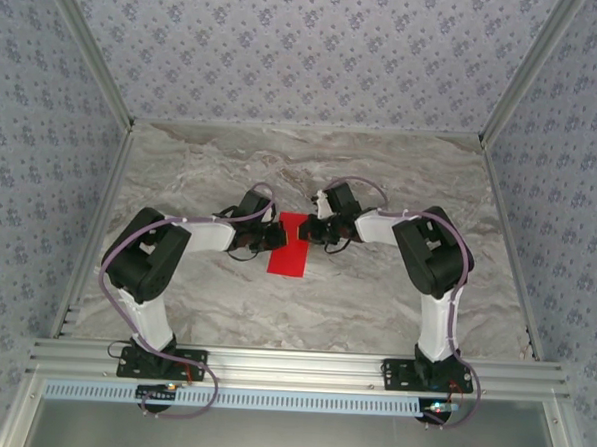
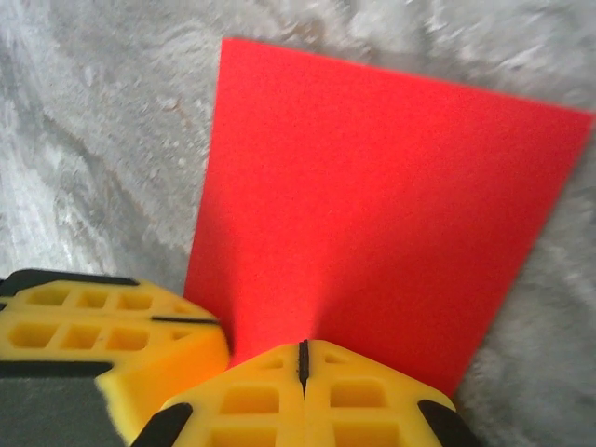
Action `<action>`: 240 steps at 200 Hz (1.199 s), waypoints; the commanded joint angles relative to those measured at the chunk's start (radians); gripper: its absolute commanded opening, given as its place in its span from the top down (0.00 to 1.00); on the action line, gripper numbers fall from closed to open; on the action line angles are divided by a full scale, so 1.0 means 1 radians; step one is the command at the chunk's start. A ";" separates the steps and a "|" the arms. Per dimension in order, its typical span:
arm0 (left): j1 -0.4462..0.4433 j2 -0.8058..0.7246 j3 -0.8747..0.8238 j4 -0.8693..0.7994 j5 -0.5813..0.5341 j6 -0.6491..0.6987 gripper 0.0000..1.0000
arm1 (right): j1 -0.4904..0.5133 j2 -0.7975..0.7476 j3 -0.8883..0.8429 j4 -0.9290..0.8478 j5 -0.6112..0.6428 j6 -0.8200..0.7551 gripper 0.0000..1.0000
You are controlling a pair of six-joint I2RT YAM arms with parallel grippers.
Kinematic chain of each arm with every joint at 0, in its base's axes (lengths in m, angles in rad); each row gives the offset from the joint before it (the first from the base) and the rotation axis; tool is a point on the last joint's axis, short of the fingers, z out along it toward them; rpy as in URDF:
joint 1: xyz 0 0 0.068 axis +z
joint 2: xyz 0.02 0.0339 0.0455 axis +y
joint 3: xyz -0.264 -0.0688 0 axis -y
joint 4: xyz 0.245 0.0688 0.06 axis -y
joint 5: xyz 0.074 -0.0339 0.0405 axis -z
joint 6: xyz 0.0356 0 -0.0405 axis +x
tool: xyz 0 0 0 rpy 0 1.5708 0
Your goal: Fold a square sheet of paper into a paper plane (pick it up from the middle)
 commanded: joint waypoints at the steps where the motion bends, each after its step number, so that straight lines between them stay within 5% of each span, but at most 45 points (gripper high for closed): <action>1: 0.003 0.060 -0.041 -0.203 -0.076 0.000 1.00 | -0.047 0.045 0.020 -0.009 0.099 0.041 1.00; 74: 0.003 0.047 -0.088 -0.186 -0.071 0.019 1.00 | -0.133 0.065 0.141 -0.035 0.189 0.126 1.00; 165: 0.001 0.044 -0.087 -0.175 -0.075 0.010 1.00 | 0.005 0.091 0.142 0.075 0.070 0.099 1.00; 240: 0.002 0.030 -0.120 -0.166 -0.074 -0.001 1.00 | -0.060 0.172 0.224 -0.049 0.177 0.082 1.00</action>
